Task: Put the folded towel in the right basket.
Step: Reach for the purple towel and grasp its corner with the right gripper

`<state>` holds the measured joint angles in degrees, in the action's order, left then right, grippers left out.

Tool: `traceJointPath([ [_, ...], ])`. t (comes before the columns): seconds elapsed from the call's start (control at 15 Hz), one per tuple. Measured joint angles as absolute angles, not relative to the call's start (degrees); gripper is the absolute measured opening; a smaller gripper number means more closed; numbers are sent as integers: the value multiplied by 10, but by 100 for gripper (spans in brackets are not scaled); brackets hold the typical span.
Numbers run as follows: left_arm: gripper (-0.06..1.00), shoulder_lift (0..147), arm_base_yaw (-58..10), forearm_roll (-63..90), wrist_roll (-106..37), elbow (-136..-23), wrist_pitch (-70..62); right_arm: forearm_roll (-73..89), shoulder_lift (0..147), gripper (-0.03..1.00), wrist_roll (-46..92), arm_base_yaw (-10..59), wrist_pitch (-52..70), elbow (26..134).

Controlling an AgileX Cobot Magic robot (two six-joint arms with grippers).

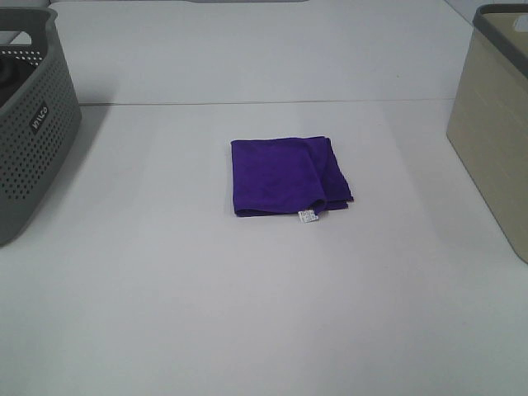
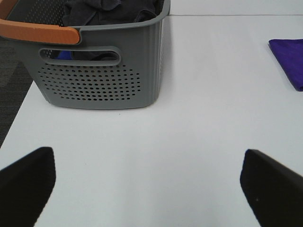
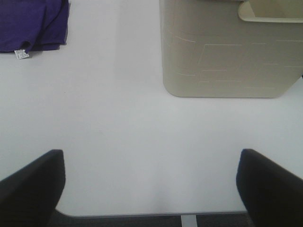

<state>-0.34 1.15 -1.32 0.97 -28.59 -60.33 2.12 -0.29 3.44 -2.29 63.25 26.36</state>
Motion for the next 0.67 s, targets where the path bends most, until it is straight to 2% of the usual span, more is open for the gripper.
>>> traceJointPath([
  [0.67,99,-3,11,-13,10,-286,-603,25,-3,94,34,-23,633,264],
])
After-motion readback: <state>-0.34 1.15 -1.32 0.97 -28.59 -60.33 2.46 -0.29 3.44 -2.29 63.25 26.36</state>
